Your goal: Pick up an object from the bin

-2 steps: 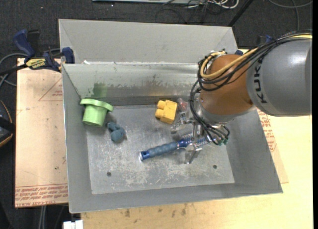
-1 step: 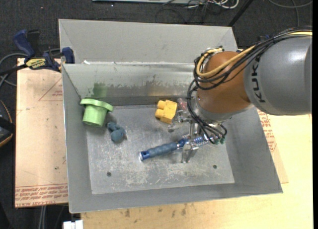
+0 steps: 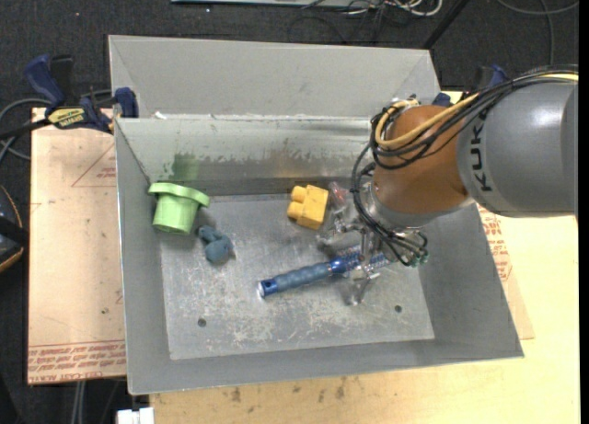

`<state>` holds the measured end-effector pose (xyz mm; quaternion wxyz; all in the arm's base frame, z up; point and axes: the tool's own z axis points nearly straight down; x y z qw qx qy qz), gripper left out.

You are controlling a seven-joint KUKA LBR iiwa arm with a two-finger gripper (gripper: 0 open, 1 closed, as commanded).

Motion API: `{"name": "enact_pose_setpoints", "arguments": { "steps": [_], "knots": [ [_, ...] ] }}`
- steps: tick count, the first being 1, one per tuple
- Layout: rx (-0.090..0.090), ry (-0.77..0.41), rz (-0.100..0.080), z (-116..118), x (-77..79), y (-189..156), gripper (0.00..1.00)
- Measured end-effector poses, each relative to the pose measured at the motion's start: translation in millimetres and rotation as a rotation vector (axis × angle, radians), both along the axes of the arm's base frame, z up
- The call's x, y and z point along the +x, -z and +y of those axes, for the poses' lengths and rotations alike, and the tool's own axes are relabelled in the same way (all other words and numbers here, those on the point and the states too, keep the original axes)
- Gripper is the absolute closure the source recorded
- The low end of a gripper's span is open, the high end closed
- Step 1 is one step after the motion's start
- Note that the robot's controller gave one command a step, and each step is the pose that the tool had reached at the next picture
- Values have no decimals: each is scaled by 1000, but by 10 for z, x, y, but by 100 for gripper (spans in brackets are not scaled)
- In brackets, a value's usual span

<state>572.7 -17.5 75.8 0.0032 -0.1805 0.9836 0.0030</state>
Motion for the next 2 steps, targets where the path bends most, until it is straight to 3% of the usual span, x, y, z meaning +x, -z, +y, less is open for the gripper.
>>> {"name": "enact_pose_setpoints", "arguments": {
  "steps": [1, 2],
  "knots": [
    [-4, 0, 2, 16, 18, -27, 0],
    [-4, 2, -4, 10, 38, -52, 100]
  ]
}}
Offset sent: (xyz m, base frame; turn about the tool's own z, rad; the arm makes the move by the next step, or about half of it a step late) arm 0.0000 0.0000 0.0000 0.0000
